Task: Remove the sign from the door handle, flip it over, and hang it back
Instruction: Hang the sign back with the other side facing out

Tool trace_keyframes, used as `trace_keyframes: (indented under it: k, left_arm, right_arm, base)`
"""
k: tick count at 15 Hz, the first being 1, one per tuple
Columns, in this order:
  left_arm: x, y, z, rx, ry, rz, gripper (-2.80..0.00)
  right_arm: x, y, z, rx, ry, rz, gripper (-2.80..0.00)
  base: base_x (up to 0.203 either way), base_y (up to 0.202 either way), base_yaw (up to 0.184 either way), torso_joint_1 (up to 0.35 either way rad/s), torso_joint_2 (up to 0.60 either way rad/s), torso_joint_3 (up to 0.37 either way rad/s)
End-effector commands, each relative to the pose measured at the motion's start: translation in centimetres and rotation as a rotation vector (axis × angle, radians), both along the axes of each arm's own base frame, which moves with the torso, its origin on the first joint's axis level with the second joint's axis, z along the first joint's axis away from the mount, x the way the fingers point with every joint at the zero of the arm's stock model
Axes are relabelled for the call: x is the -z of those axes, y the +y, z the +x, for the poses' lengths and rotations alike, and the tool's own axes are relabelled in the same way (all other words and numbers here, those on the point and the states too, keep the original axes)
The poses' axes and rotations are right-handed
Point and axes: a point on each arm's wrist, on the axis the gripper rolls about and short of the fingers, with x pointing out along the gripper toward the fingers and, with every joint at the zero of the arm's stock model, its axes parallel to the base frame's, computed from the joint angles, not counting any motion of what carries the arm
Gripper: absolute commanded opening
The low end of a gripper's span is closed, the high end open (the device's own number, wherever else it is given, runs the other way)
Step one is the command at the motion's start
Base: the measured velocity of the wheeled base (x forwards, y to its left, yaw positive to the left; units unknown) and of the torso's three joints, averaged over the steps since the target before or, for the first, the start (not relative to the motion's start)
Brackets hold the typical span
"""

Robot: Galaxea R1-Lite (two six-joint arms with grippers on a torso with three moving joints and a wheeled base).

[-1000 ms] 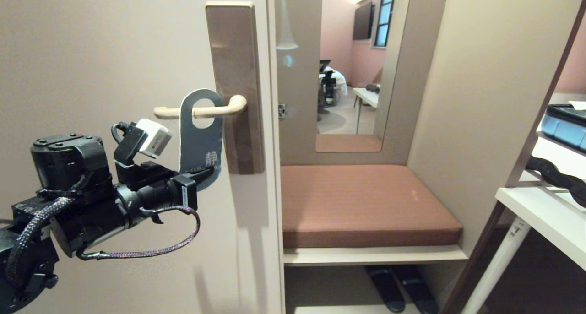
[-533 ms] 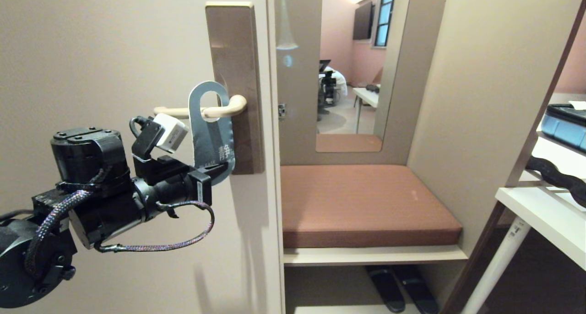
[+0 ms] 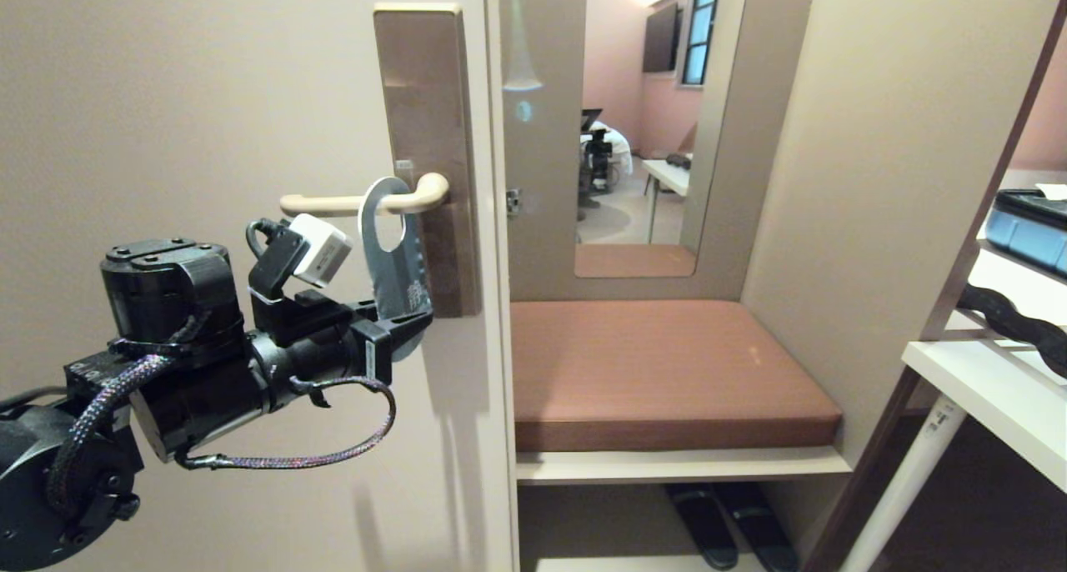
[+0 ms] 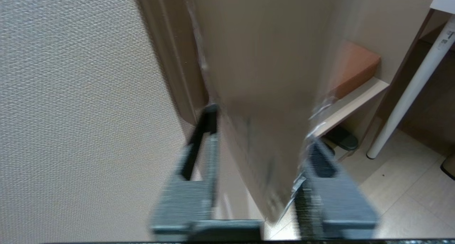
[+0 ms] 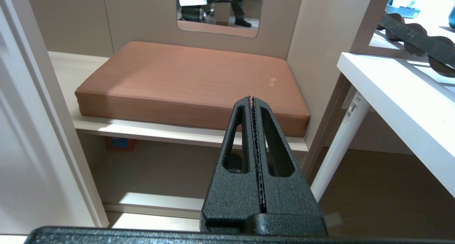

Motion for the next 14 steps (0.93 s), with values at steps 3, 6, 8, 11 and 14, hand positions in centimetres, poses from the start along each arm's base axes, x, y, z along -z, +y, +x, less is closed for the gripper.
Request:
trace_keyframes:
  k: [3, 6, 8, 11, 14]
  left_arm:
    - [-0.4, 0.1, -0.3, 0.000, -0.015, -0.009, 0.00]
    - [-0.4, 0.3, -0.7, 0.001, -0.013, -0.009, 0.00]
    - [-0.2, 0.5, -1.2, 0.001, -0.009, -0.009, 0.00]
    - [-0.3, 1.0, -2.4, 0.000, -0.012, -0.012, 0.00]
    - [-0.3, 1.7, -4.3, 0.001, -0.017, -0.015, 0.00]
  right_arm:
    - [0.0, 0.0, 0.0, -0.001, 0.000, -0.001, -2.80]
    - [0.0, 0.0, 0.0, -0.001, 0.000, 0.000, -2.80]
    - [0.0, 0.0, 0.0, -0.001, -0.001, 0.000, -2.80]
    - [0.0, 0.0, 0.0, -0.001, -0.001, -0.001, -2.80]
    - [0.0, 0.0, 0.0, -0.001, 0.000, -0.001, -2.80]
  base:
    - [0.000, 0.000, 0.000, 0.000, 0.00, 0.000]
    - [0.000, 0.000, 0.000, 0.000, 0.00, 0.000]
    - [0.000, 0.000, 0.000, 0.000, 0.00, 0.000]
    - [0.000, 0.000, 0.000, 0.000, 0.00, 0.000]
    - [0.000, 0.000, 0.000, 0.000, 0.00, 0.000]
